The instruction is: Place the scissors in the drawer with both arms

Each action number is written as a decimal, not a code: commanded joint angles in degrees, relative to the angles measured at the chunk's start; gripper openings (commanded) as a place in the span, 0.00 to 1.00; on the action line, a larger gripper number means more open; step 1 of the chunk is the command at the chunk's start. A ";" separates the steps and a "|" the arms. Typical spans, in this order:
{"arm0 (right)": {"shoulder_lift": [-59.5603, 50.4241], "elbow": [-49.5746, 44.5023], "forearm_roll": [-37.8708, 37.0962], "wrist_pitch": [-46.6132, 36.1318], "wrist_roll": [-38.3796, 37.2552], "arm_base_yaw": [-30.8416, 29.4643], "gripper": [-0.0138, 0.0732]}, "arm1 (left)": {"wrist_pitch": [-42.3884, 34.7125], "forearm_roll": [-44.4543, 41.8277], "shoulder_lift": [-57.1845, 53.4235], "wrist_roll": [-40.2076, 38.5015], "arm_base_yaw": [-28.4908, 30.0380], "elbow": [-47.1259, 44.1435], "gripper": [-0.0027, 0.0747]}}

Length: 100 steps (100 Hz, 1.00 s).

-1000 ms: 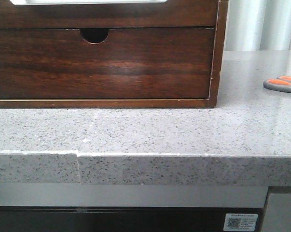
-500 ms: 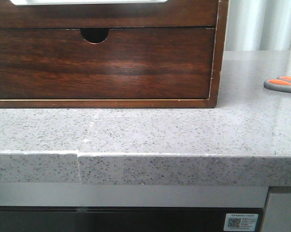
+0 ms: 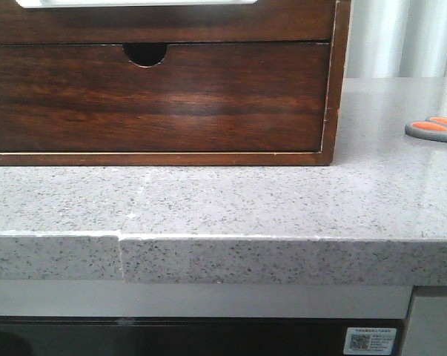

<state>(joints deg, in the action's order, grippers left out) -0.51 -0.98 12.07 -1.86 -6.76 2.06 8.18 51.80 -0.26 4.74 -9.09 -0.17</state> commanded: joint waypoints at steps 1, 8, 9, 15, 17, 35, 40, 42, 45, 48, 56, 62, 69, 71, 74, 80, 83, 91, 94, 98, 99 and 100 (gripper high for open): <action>-1.10 0.45 5.09 -4.04 0.07 -0.29 0.16 | -2.76 2.30 -1.80 -0.37 0.14 -0.97 0.01; -1.10 2.28 5.35 -2.70 0.07 -0.29 0.14 | -1.40 2.30 -1.80 -0.37 0.14 -0.05 0.01; -1.10 2.77 5.35 -2.49 0.07 -0.29 0.13 | -1.22 2.19 -1.80 -0.37 0.14 0.08 0.01; -1.10 5.19 5.13 0.10 0.25 -0.29 0.10 | -0.16 1.15 -1.40 -0.37 0.14 1.59 0.01; -0.84 6.21 4.98 1.31 0.50 -0.29 0.09 | 0.11 0.38 -1.28 -0.37 0.14 2.31 0.01; 4.18 16.76 -1.41 16.91 3.34 -0.29 0.09 | 7.26 -14.64 4.92 -0.27 0.14 11.63 0.01; 6.47 19.35 -4.18 20.46 3.34 -0.29 0.09 | 10.07 -19.22 7.69 -0.27 0.14 14.72 0.01; 7.46 20.38 -5.17 21.71 3.34 -0.29 0.09 | 11.37 -21.05 8.95 -0.15 0.14 16.03 0.01; 8.74 21.63 -6.34 23.52 3.34 -0.29 0.09 | 13.07 -23.46 10.68 0.14 0.14 18.17 0.01; 9.97 22.97 -7.14 24.59 3.34 -0.29 0.09 | 15.09 -25.96 12.82 0.14 0.14 19.79 0.01; 13.19 25.36 -7.62 27.13 3.34 -0.29 0.10 | 18.81 -30.59 17.29 0.14 0.14 23.56 0.02; 14.77 26.61 -7.62 28.72 3.34 -0.29 0.14 | 21.06 -31.61 20.47 0.14 0.14 25.78 0.10; 16.29 27.21 -7.62 29.96 3.34 -0.29 0.26 | 22.28 -31.61 23.30 0.14 0.14 27.28 0.29; 16.61 27.31 -7.62 30.19 3.34 -0.29 0.31 | 22.53 -31.61 23.79 0.14 0.14 27.57 0.36; 17.02 27.31 -7.62 30.31 3.34 -0.29 0.39 | 22.66 -31.61 24.82 0.14 0.14 27.91 0.45; 17.42 27.31 -7.39 30.41 3.34 -0.29 0.55 | 22.69 -31.37 26.06 0.14 0.14 28.34 0.60; 17.52 27.31 -7.39 30.41 3.34 -0.29 0.61 | 22.69 -31.11 26.53 0.14 0.14 28.31 0.64; 17.52 27.35 -7.39 30.41 3.34 -0.29 0.71 | 22.69 -30.98 26.97 0.14 0.14 28.31 0.66; 17.52 27.35 -7.39 30.41 3.34 -0.29 0.72 | 22.69 -30.58 26.96 0.14 0.14 28.31 0.65; 17.52 27.35 -7.39 30.28 3.34 -0.29 0.71 | 22.69 -29.69 26.96 0.14 0.14 28.31 0.64; 17.52 27.35 -7.39 30.28 3.34 -0.29 0.71 | 22.69 -29.13 26.96 0.14 0.14 28.31 0.63; 17.52 27.35 -7.39 30.16 3.34 -0.29 0.71 | 22.69 -28.83 26.96 0.17 0.14 28.31 0.63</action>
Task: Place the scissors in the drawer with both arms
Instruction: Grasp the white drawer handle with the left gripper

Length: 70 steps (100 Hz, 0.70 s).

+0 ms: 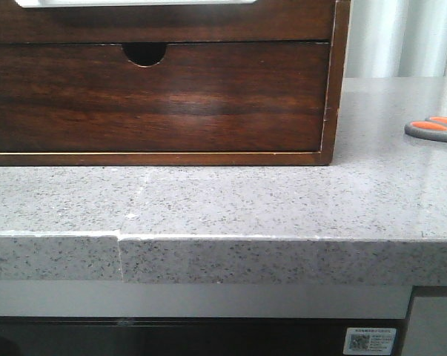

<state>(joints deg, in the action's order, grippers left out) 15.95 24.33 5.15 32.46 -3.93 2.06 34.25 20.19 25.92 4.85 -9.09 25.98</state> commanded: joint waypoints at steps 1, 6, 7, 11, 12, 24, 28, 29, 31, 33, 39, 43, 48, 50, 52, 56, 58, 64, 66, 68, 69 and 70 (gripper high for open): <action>1.05 2.04 -0.47 -4.16 0.51 -0.29 0.71 | -3.38 3.46 0.78 0.06 0.14 2.16 0.62; 1.05 2.04 -0.47 -4.49 0.51 -0.29 0.71 | -3.49 7.21 0.85 2.07 0.14 2.16 0.60; 1.05 2.04 -0.47 -4.49 0.51 -0.29 0.71 | -3.49 7.98 0.85 2.61 0.14 2.16 0.60; 1.05 2.04 -0.47 -4.77 0.51 -0.29 0.71 | -3.49 13.66 1.37 6.60 0.14 2.26 0.58; 1.05 2.04 -0.47 -4.90 0.51 -0.29 0.71 | -3.49 14.78 1.46 7.30 0.14 2.26 0.58; 1.05 2.04 -0.47 -6.17 0.51 -0.29 0.71 | -3.30 38.97 4.49 17.84 0.14 2.75 0.57; 1.05 2.04 -0.47 -6.59 0.51 -0.29 0.71 | -2.90 44.90 6.12 20.44 0.14 3.19 0.57; 1.05 2.04 -0.47 -6.72 0.51 -0.29 0.71 | -2.90 47.09 6.40 20.87 0.14 3.48 0.57; 1.05 2.04 -0.47 -6.71 0.51 -0.29 0.71 | -2.71 50.02 7.31 22.01 0.14 3.69 0.57; 1.05 2.04 -0.47 -6.74 0.51 -0.29 0.71 | -2.44 51.84 8.25 22.95 0.14 4.08 0.57; 1.05 2.04 -0.47 -6.74 0.51 -0.29 0.71 | -1.65 58.27 11.21 24.07 0.14 5.42 0.57; 1.05 2.04 -0.47 -6.74 0.51 -0.29 0.71 | -0.92 61.14 12.94 24.07 0.14 6.52 0.57; 1.05 1.93 -0.47 -6.74 0.51 -0.29 0.71 | 0.35 63.89 15.47 24.07 0.14 7.79 0.57; 1.05 1.80 -0.47 -6.64 0.51 -0.29 0.71 | 1.01 65.02 16.60 24.07 0.14 8.31 0.57; 1.05 1.71 -0.47 -6.64 0.51 -0.29 0.71 | 1.52 65.67 17.76 24.07 0.14 8.63 0.57; 1.05 1.53 -0.47 -6.64 0.51 -0.29 0.71 | 3.21 67.60 20.17 24.07 0.14 9.66 0.57; 1.05 1.54 -0.47 -6.64 0.51 -0.29 0.71 | 4.13 68.68 21.33 24.07 0.14 10.19 0.57; 1.05 1.50 -0.47 -6.35 0.51 -0.29 0.71 | 6.72 72.16 24.78 24.07 0.14 11.68 0.57; 1.05 1.50 -0.47 -6.34 0.51 -0.29 0.71 | 7.28 72.89 26.05 24.07 0.14 12.02 0.57; 1.05 1.50 -0.47 -6.21 0.51 -0.29 0.71 | 7.99 73.85 27.35 24.07 0.14 12.52 0.57; 1.05 1.50 -0.47 -6.21 0.51 -0.29 0.71 | 8.34 74.54 27.78 24.07 0.14 12.88 0.57; 1.05 1.50 -0.47 -6.07 0.51 -0.29 0.71 | 8.54 74.82 28.61 24.07 0.14 13.04 0.57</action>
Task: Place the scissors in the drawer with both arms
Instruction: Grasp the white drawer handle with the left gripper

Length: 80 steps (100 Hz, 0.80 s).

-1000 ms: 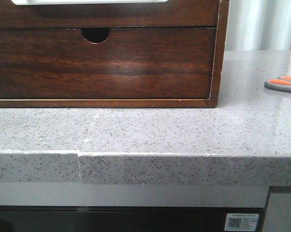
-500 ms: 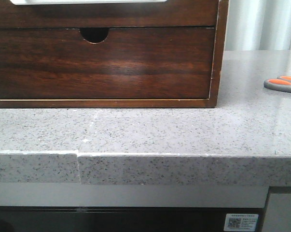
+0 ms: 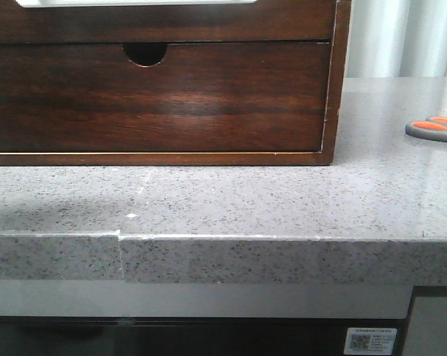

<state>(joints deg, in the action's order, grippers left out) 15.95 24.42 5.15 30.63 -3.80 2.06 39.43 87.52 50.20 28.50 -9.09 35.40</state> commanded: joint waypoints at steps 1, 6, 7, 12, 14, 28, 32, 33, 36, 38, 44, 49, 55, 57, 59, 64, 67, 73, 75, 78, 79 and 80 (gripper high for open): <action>1.05 1.40 -0.47 -4.24 0.38 -0.29 0.71 | 3.69 7.89 4.74 0.41 0.14 3.93 0.57; 1.05 1.40 -0.47 -3.74 0.38 -0.29 0.71 | 4.28 9.29 7.42 0.41 0.14 4.91 0.57; 1.05 1.40 -0.47 -3.73 0.38 -0.29 0.71 | 4.37 9.54 8.13 0.41 0.14 5.02 0.57; 1.05 1.40 -0.47 -3.20 0.38 -0.29 0.71 | 4.85 11.36 10.41 0.41 0.14 5.59 0.57; 1.05 1.40 -0.47 -2.96 0.38 -0.29 0.71 | 5.13 12.15 11.28 0.41 0.14 5.73 0.57; 1.05 1.40 -0.47 -2.16 0.38 -0.29 0.71 | 5.25 15.59 15.72 0.41 0.14 6.65 0.57; 1.05 1.40 -0.47 -2.16 0.38 -0.29 0.71 | 5.25 15.70 16.73 0.41 0.14 7.10 0.56; 1.05 1.40 -0.47 -2.16 0.38 -0.29 0.71 | 5.25 15.70 16.90 0.41 0.14 7.10 0.56; 1.05 1.40 -0.47 -2.16 0.38 -0.29 0.71 | 5.25 15.70 17.48 0.41 0.14 7.40 0.56; 1.05 1.40 -0.47 -2.16 0.38 -0.29 0.71 | 5.25 15.70 17.95 0.41 0.14 7.51 0.55; 1.05 1.40 -0.47 -2.16 0.38 -0.29 0.71 | 5.12 15.99 19.03 0.41 0.14 7.92 0.53; 1.05 1.40 -0.58 -2.16 0.38 -0.29 0.71 | 4.74 17.01 19.67 0.56 0.14 7.91 0.51; 1.05 1.40 -0.69 -2.16 0.38 -0.29 0.71 | 4.28 19.15 20.29 2.32 0.14 7.91 0.48; 1.05 1.40 -0.66 -2.16 0.38 -0.29 0.71 | 4.01 19.15 20.44 2.58 0.14 8.06 0.46; 1.05 1.40 -0.66 -2.16 0.38 -0.29 0.71 | 3.83 19.15 20.52 2.62 0.14 8.08 0.44; 1.05 1.31 -0.66 -2.16 0.38 -0.29 0.71 | 3.95 19.15 20.83 3.20 0.14 8.21 0.39; 1.05 1.31 -0.66 -2.16 0.38 -0.29 0.71 | 4.11 19.15 20.81 3.20 0.14 8.21 0.34; 1.05 1.16 -0.66 -2.28 0.38 -0.29 0.71 | 4.22 18.76 20.81 3.29 0.14 8.21 0.21; 1.05 1.04 -0.66 -2.28 0.38 -0.29 0.71 | 4.22 18.75 20.81 3.29 0.14 8.21 0.17; 1.05 0.92 -0.66 -2.28 0.38 -0.29 0.71 | 4.32 18.25 20.67 3.29 0.14 8.21 0.09; 1.05 0.82 -0.66 -2.28 0.38 -0.29 0.71 | 4.32 18.11 20.58 3.29 0.14 8.21 0.07; 1.05 0.77 -0.66 -2.28 0.38 -0.29 0.71 | 4.15 17.96 20.44 3.29 0.14 8.21 0.04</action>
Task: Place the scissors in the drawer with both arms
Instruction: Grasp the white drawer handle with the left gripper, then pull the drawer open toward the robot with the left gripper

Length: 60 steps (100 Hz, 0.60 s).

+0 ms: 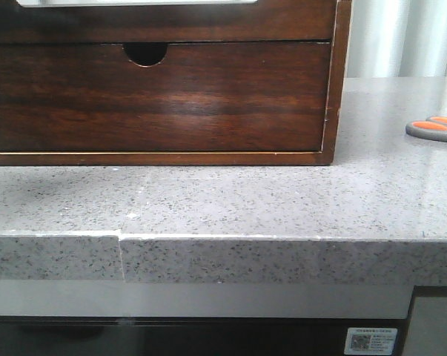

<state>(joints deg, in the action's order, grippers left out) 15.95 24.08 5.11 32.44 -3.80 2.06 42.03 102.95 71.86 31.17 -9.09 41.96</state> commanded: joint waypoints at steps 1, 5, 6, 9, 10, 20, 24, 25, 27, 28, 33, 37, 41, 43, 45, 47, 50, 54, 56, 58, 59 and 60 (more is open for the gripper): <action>1.05 0.98 -0.62 -4.09 0.38 -0.29 0.71 | 1.40 2.25 -1.22 0.62 0.14 1.65 0.04; 1.05 0.67 -0.62 -4.09 0.38 -0.29 0.71 | 0.93 1.79 -1.98 0.62 -0.01 1.53 0.01; 1.05 0.56 -0.62 -4.09 0.38 -0.29 0.71 | 0.79 1.65 -2.27 0.62 -0.12 1.37 0.01; 1.05 0.30 -0.62 -4.09 0.38 -0.29 0.71 | 0.20 1.77 -3.02 0.62 -0.50 0.98 0.01; 1.05 0.29 -0.62 -4.09 0.38 -0.29 0.71 | -0.13 1.77 -3.25 0.62 -0.61 0.72 0.01; 1.05 -0.26 -0.62 -4.09 0.38 -0.29 0.71 | -3.19 2.15 -7.82 0.62 -2.83 -1.83 0.01; 1.05 -0.26 -0.62 -4.09 0.38 -0.29 0.71 | -4.20 2.15 -9.69 0.62 -4.15 -3.18 0.01; 1.05 -0.26 -0.62 -4.09 0.38 -0.29 0.71 | -4.39 2.15 -10.45 0.62 -4.37 -3.43 0.01; 1.05 -0.26 -0.62 -4.20 0.38 -0.29 0.71 | -4.89 2.15 -11.58 0.62 -5.09 -4.16 0.01; 1.05 -0.26 -0.62 -4.21 0.38 -0.29 0.71 | -5.10 2.15 -11.97 0.62 -5.58 -4.43 0.01; 1.05 -0.26 -0.62 -4.29 0.38 -0.29 0.71 | -6.66 2.27 -14.83 0.62 -7.36 -6.56 0.01; 1.05 -0.26 -0.62 -4.44 0.38 -0.29 0.71 | -7.72 2.68 -17.19 0.62 -8.94 -7.91 0.01; 1.05 -0.26 -0.62 -4.54 0.38 -0.29 0.71 | -9.17 3.47 -19.56 0.51 -10.30 -9.49 0.01; 1.05 -0.26 -0.62 -4.48 0.38 -0.29 0.71 | -9.91 3.74 -20.32 0.51 -11.11 -10.26 0.01; 1.05 -0.26 -0.62 -4.48 0.38 -0.29 0.71 | -10.83 3.75 -21.41 0.10 -11.90 -10.92 0.01; 1.05 -0.26 -0.62 -4.48 0.38 -0.29 0.71 | -11.80 3.75 -22.46 -0.20 -12.67 -11.52 0.01; 1.05 -0.26 -0.62 -4.48 0.38 -0.29 0.71 | -13.18 3.75 -23.70 -0.35 -13.65 -12.22 0.01; 1.05 -0.26 -0.62 -4.57 0.38 -0.29 0.71 | -15.12 3.75 -25.52 -0.76 -14.93 -13.05 0.01; 1.05 -0.26 -0.62 -4.57 0.38 -0.29 0.71 | -15.77 3.75 -26.29 -0.76 -15.47 -13.27 0.01; 1.05 -0.26 -0.62 -4.57 0.38 -0.29 0.71 | -16.66 3.75 -27.03 -0.76 -15.92 -13.48 0.01; 1.05 -0.26 -0.62 -4.57 0.38 -0.29 0.71 | -17.15 3.75 -27.26 -0.76 -16.06 -13.61 0.01; 1.05 -0.26 -0.62 -4.57 0.38 -0.29 0.71 | -17.39 3.75 -27.68 -0.76 -16.18 -13.76 0.01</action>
<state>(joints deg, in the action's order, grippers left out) 15.95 22.25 5.11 32.45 -3.80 2.06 25.87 105.56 47.96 25.82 -22.89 27.60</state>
